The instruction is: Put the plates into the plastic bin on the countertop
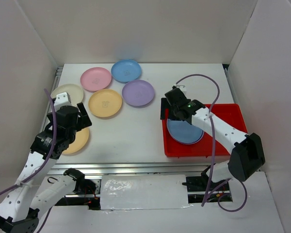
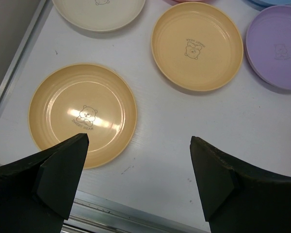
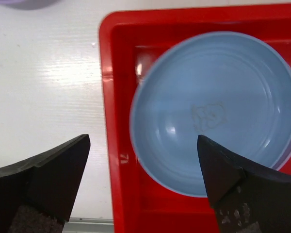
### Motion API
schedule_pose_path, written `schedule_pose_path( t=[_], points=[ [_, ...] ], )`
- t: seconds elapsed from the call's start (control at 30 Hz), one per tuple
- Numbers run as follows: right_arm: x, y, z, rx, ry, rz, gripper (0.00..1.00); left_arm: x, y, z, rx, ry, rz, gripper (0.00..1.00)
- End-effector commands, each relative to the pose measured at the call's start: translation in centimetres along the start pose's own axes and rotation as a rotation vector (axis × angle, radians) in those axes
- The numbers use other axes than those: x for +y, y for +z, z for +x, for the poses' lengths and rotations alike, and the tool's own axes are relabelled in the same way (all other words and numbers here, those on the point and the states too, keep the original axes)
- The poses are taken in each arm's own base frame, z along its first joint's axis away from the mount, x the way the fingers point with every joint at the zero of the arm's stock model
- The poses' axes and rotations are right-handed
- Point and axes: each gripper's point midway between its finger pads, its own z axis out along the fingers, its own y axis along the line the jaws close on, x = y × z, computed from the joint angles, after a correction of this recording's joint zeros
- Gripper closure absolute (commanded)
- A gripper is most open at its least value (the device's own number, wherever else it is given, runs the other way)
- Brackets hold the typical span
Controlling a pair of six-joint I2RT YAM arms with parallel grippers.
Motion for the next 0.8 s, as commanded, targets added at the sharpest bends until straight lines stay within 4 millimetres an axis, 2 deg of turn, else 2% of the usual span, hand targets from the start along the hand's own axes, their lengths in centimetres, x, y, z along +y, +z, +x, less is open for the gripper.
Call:
schedule_pose_path(
  t=[0.0, 0.07, 0.1, 0.2, 0.23, 0.3, 0.33, 0.37, 0.4, 0.43, 0.47, 0.5, 0.53, 0.6, 0.67, 0.7, 0.77],
  points=[
    [1.9, -2.2, -3.0, -0.088, -0.026, -0.023, 0.0, -1.0, 0.0, -1.3, -0.029, 0.002, 0.04, 0.01],
    [2.3, -4.4, -4.7, -0.152, -0.017, -0.017, 0.0, -1.3, 0.2, -0.9, -0.012, 0.01, 0.05, 0.01],
    [2.7, -5.8, -4.5, -0.162, -0.035, -0.026, 0.0, -1.6, 0.4, -0.8, 0.002, 0.018, 0.054, 0.01],
    [3.4, -10.2, -5.8, -0.255, 0.001, -0.106, 0.0, -3.5, 0.6, 0.0, 0.071, 0.01, 0.119, 0.01],
    [3.8, -12.1, -5.7, -0.289, 0.01, -0.169, 0.0, -4.3, 0.6, 0.2, 0.097, -0.024, 0.145, 0.01],
    [5.5, -13.2, -4.1, -0.283, 0.003, -0.301, 0.0, -6.6, 1.2, 2.0, 0.179, -0.056, 0.227, 0.01],
    [5.4, -15.0, -4.0, -0.313, 0.02, -0.371, 0.0, -7.4, 1.6, 2.8, 0.212, -0.109, 0.236, 0.01],
    [6.5, -15.7, -3.0, -0.292, 0.011, -0.462, 0.0, -7.6, 2.5, 3.7, 0.231, -0.136, 0.217, 0.01],
    [7.3, -16.8, -3.3, -0.328, 0.023, -0.541, 0.0, -7.7, 3.7, 4.7, 0.266, -0.157, 0.172, 0.01],
    [7.3, -17.2, -1.8, -0.321, 0.019, -0.602, 0.0, -7.7, 4.6, 5.5, 0.283, -0.216, 0.128, 0.01],
    [8.3, -18.2, -0.7, -0.298, 0.0, -0.696, 0.0, -7.9, 5.4, 5.4, 0.272, -0.254, 0.105, 0.01],
    [8.8, -18.1, 0.2, -0.298, -0.014, -0.75, 0.0, -7.6, 6.7, 5.9, 0.274, -0.272, 0.05, 0.01],
    [8.8, -19.4, 0.4, -0.315, -0.014, -0.807, 0.0, -7.8, 7.4, 6.1, 0.269, -0.332, 0.02, 0.01],
    [9.2, -19.6, 1.8, -0.292, -0.035, -0.862, 0.0, -7.5, 9.4, 6.6, 0.249, -0.381, -0.065, 0.01],
    [8.9, -19.8, 2.2, -0.287, -0.042, -0.868, 0.0, -7.5, 10.8, 6.7, 0.241, -0.47, -0.129, 0.01],
    [8.6, -19.5, 2.6, -0.275, -0.045, -0.851, 0.0, -7.1, 11.9, 7.9, 0.264, -0.48, -0.193, 0.01],
    [8.4, -19.6, 3.0, -0.272, -0.054, -0.85, 0.0, -7.0, 13.1, 7.9, 0.236, -0.56, -0.259, 0.01]
  ],
)
